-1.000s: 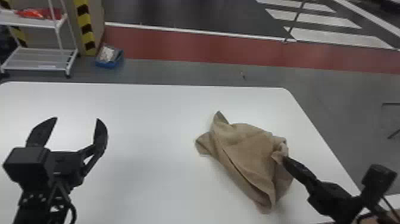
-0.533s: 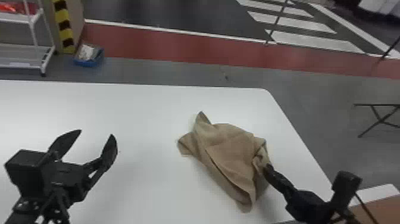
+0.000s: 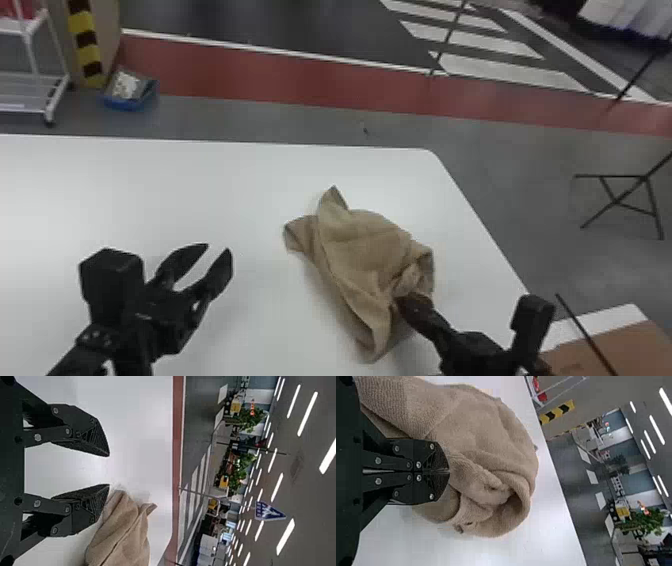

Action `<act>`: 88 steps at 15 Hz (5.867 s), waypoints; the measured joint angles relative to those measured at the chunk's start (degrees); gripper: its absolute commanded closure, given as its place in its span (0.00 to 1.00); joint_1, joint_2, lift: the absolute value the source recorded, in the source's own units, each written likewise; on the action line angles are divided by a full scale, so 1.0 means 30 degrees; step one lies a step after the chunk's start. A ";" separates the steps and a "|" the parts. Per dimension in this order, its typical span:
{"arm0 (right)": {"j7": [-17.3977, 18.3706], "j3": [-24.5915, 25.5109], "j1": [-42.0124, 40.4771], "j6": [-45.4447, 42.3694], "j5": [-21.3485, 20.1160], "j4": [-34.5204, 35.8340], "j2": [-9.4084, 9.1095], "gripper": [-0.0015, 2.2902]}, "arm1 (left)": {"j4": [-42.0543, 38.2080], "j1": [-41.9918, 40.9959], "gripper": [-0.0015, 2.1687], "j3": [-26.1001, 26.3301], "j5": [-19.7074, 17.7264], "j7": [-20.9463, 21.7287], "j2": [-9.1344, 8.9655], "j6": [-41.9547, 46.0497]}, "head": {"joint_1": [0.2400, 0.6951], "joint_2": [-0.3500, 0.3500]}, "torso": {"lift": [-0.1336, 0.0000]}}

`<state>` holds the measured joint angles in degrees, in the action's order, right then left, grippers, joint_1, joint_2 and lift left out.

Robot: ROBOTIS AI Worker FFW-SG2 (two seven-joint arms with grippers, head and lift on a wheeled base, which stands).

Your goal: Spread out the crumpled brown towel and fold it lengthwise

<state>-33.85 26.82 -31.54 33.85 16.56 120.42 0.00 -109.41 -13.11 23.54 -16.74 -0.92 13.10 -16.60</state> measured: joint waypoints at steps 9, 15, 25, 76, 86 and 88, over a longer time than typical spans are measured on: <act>0.1030 -0.4857 0.2542 0.2559 0.1338 0.5577 0.0000 0.72 | 0.1517 -0.0373 0.33 -0.4771 0.0879 -0.3110 0.0631 0.5015 | 1.00 0.58 | 0.07; 0.0375 -0.2424 0.4658 0.4068 0.8132 0.7717 0.0000 0.72 | 0.1562 -0.1081 0.33 -0.5464 0.0964 -0.3163 0.0900 0.5476 | 1.00 0.67 | 0.07; 0.0759 -0.0118 0.5772 0.1844 0.8961 0.4733 0.0000 0.72 | 0.1506 -0.1201 0.33 -0.4943 0.1320 -0.3003 0.1025 0.5493 | 1.00 0.49 | 0.07; -0.4752 0.9651 0.1492 -1.0515 0.1461 -0.6129 0.0000 0.07 | 0.1531 -0.0413 0.13 0.9351 0.2656 -0.5931 0.0212 0.4066 | 1.00 0.00 | 0.07; -0.5238 1.0094 0.1660 -1.0128 0.2261 -0.6554 0.0000 0.07 | 0.4877 0.2000 0.23 0.9746 0.3770 -0.7191 -0.1195 0.4844 | 1.00 0.00 | 0.07; -0.5248 1.0085 0.1691 -1.0128 0.2286 -0.6690 0.0000 0.07 | 0.5034 0.2090 0.23 0.9760 0.3733 -0.7191 -0.1317 0.4840 | 1.00 0.00 | 0.07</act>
<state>-49.60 57.07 -26.47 3.47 23.41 100.35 0.00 -94.31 -6.84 52.82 -5.54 -22.49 9.14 -2.08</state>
